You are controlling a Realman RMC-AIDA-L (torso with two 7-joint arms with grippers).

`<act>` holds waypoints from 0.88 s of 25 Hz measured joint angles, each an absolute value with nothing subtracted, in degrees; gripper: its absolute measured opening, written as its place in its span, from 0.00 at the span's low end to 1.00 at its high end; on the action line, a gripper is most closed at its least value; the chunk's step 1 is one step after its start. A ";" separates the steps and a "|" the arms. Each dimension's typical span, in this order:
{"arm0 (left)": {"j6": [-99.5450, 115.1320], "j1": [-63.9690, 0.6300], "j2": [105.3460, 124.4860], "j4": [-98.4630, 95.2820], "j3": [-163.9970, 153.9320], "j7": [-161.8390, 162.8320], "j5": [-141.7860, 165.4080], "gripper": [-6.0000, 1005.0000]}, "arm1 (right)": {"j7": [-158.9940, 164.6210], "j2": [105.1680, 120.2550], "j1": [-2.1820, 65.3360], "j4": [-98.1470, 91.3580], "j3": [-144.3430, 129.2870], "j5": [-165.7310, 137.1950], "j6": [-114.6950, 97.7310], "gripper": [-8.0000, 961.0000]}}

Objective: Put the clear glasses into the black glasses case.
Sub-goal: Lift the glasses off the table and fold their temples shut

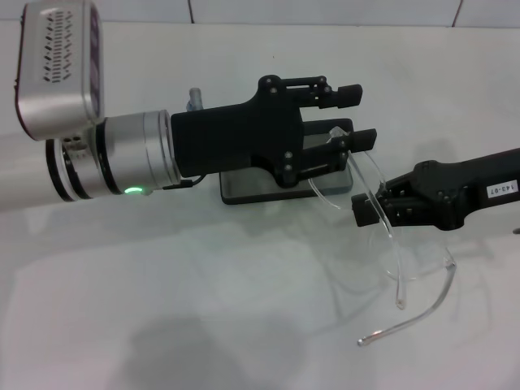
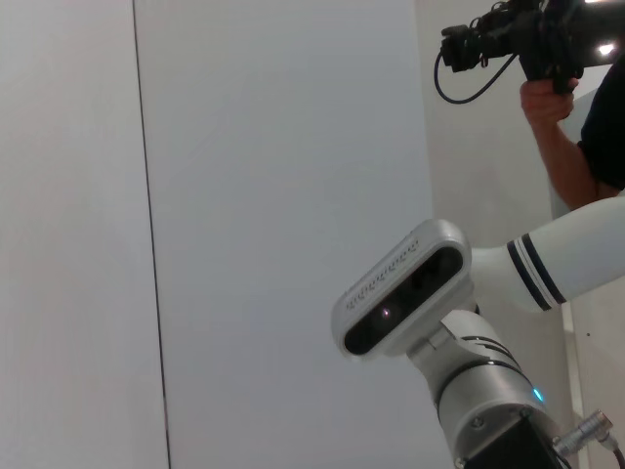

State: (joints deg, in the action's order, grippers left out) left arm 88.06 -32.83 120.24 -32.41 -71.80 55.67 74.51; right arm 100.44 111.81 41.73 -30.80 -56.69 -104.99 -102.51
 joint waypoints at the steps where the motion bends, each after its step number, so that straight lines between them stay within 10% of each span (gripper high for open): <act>1: 88.09 -32.81 120.22 -32.41 -71.81 55.41 74.35 0.49 | 100.45 111.66 41.83 -30.07 -56.53 -104.90 -102.53 0.14; 22: 88.76 -33.38 120.16 -32.43 -74.96 52.69 71.01 0.49 | 102.74 110.31 42.02 -23.02 -51.33 -104.27 -105.64 0.14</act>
State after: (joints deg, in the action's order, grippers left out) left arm 88.76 -33.38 120.16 -32.43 -74.96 52.69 71.01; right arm 102.74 110.31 42.02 -23.02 -51.33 -104.27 -105.64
